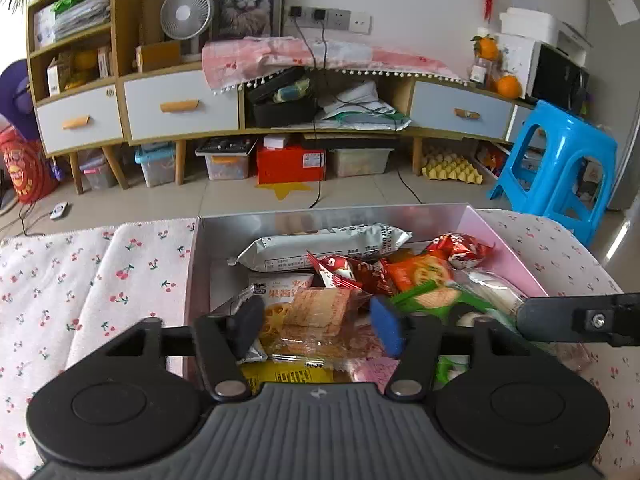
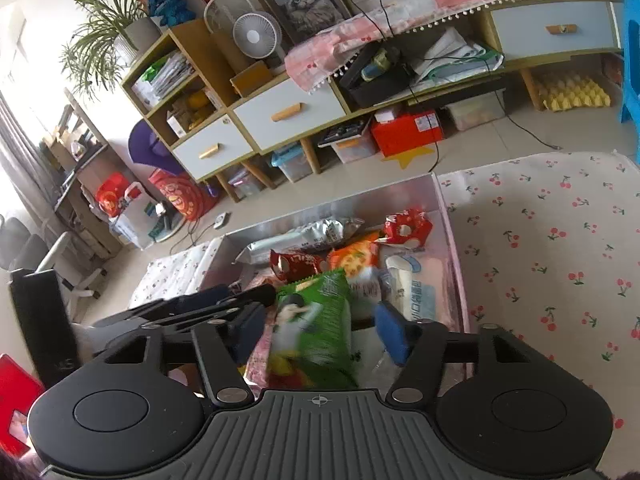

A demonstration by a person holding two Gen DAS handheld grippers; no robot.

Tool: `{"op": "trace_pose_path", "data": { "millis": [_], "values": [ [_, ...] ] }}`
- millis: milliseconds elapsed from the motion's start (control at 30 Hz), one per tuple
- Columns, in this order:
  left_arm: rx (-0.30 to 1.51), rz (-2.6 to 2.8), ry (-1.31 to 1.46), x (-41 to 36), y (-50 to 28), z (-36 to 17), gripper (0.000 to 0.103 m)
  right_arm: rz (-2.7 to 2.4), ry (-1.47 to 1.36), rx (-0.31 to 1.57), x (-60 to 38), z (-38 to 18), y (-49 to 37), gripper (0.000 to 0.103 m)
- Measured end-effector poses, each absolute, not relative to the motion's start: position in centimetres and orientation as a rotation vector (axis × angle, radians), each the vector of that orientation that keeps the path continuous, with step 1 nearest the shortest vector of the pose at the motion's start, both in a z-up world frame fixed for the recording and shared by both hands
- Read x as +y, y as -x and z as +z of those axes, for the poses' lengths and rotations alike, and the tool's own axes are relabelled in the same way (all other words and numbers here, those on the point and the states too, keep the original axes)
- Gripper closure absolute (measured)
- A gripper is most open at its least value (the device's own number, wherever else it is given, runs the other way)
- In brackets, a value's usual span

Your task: Organize snacks

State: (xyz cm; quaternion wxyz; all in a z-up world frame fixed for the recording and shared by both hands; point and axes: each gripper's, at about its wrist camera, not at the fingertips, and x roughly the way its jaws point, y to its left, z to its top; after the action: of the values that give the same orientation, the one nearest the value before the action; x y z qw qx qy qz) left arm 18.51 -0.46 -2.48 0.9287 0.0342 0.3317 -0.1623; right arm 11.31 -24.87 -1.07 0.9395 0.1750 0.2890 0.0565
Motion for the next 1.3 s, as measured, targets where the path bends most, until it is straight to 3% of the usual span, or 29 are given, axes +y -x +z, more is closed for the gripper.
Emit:
{"op": "trace_pose_path", "data": {
  "millis": [500,767,1300],
  "values": [
    [0.751,-0.194,-0.130,1.3,-15.2,-0.8,0.019,0.054,-0.263,0.594,-24.7,0.1,-8.1,0.020],
    [0.804,-0.157,-0.064,2.3,-12.5,-1.0,0.009,0.022,-0.204,0.618,-24.0,-0.6,-6.4,0.019],
    [0.860,-0.079,-0.012,3.1,-7.3,-0.7,0.001,-0.088,-0.074,0.667,-21.2,-1.7,-2.4,0.012]
  ]
}}
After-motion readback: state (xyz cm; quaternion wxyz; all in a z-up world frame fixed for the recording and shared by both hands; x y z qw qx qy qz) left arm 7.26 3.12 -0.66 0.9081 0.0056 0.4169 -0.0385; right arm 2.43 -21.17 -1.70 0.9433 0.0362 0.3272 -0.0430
